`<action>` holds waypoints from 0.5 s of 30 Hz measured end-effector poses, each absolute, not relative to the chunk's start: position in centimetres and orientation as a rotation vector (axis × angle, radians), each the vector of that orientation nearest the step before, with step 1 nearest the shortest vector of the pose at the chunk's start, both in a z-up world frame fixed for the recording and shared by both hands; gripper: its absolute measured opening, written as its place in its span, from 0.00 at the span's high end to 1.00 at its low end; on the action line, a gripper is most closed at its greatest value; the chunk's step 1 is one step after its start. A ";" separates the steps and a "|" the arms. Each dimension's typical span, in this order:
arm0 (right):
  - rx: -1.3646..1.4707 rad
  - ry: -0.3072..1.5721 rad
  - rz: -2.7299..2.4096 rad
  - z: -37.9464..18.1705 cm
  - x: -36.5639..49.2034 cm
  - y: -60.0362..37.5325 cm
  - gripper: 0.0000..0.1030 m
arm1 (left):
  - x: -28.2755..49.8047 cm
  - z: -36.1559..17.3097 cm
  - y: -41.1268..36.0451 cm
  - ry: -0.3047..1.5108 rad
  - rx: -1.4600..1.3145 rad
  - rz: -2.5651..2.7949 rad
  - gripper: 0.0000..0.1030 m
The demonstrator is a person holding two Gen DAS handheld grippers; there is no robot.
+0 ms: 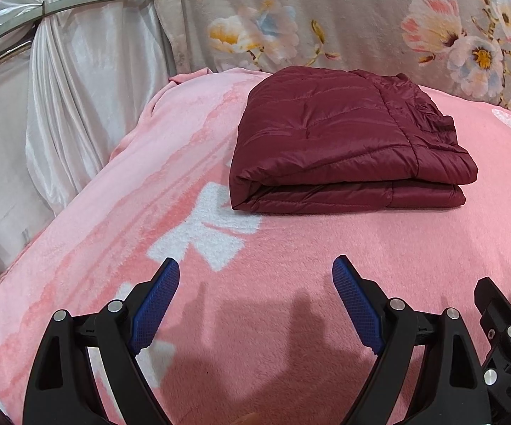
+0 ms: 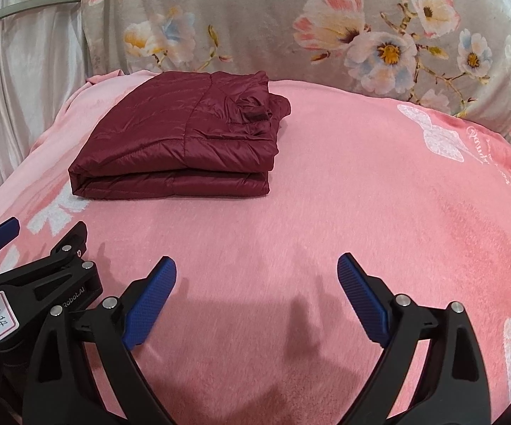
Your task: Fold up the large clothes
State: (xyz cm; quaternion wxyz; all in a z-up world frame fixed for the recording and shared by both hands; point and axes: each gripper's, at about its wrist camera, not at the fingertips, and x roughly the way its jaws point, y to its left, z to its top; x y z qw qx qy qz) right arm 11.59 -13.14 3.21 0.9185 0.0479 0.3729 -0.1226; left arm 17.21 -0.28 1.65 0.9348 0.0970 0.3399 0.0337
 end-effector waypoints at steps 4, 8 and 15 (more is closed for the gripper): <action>0.100 0.768 -0.254 3.2 11.5 -13.1 0.13 | 17.2 1.6 -0.3 0.694 0.199 0.068 0.16; 0.101 0.771 -0.255 3.1 11.5 -13.0 0.13 | 17.2 1.6 -0.4 0.694 0.200 0.071 0.16; 0.100 0.770 -0.254 3.1 11.5 -13.1 0.13 | 17.2 1.6 -0.4 0.692 0.199 0.074 0.16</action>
